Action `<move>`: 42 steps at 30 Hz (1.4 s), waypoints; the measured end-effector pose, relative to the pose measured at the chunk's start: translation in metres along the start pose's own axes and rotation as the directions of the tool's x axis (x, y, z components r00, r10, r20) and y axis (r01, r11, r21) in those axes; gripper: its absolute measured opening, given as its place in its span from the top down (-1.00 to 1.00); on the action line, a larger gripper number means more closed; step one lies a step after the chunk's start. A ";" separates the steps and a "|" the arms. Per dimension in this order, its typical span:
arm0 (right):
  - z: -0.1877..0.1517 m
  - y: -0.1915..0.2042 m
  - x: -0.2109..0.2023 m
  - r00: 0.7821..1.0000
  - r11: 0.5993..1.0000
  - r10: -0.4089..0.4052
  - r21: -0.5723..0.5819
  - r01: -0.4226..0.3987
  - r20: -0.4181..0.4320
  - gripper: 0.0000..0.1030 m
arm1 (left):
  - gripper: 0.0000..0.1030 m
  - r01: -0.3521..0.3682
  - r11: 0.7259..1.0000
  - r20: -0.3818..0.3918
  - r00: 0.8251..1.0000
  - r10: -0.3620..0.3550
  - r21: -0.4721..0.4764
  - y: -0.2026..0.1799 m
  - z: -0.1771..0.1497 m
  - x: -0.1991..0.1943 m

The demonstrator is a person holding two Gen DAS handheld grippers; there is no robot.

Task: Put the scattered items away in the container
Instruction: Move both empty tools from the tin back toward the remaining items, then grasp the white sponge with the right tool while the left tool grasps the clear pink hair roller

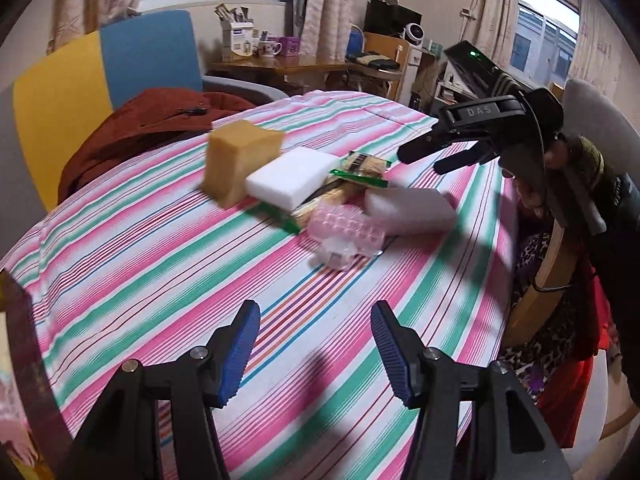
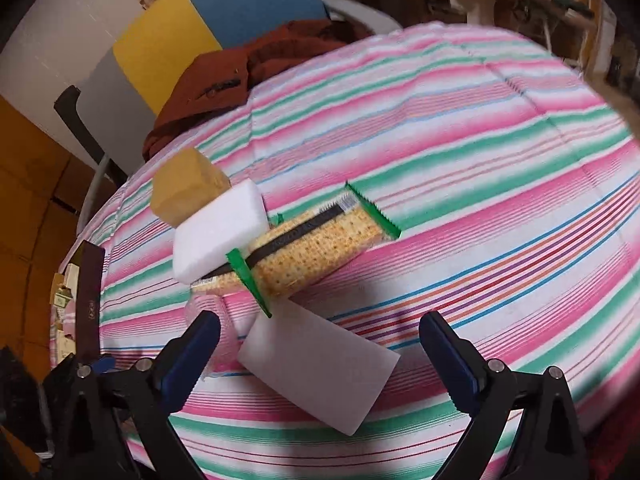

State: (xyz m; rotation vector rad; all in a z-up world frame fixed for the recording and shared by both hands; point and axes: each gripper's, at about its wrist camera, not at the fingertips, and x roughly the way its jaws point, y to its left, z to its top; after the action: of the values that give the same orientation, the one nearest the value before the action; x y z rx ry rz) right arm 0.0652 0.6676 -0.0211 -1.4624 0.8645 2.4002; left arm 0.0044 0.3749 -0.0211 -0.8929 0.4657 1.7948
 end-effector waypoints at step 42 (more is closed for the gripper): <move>-0.036 0.082 0.047 0.966 0.809 -0.108 -0.586 -0.051 -0.234 -1.00 | -0.25 0.056 0.957 -0.062 0.995 -0.076 -0.284 0.036 0.014 0.026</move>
State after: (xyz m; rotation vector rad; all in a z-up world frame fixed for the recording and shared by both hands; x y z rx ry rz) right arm 0.0315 0.5748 -0.0434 -2.0139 0.1005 2.6242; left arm -0.0385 0.3861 -0.0350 -1.1604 0.2233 1.7988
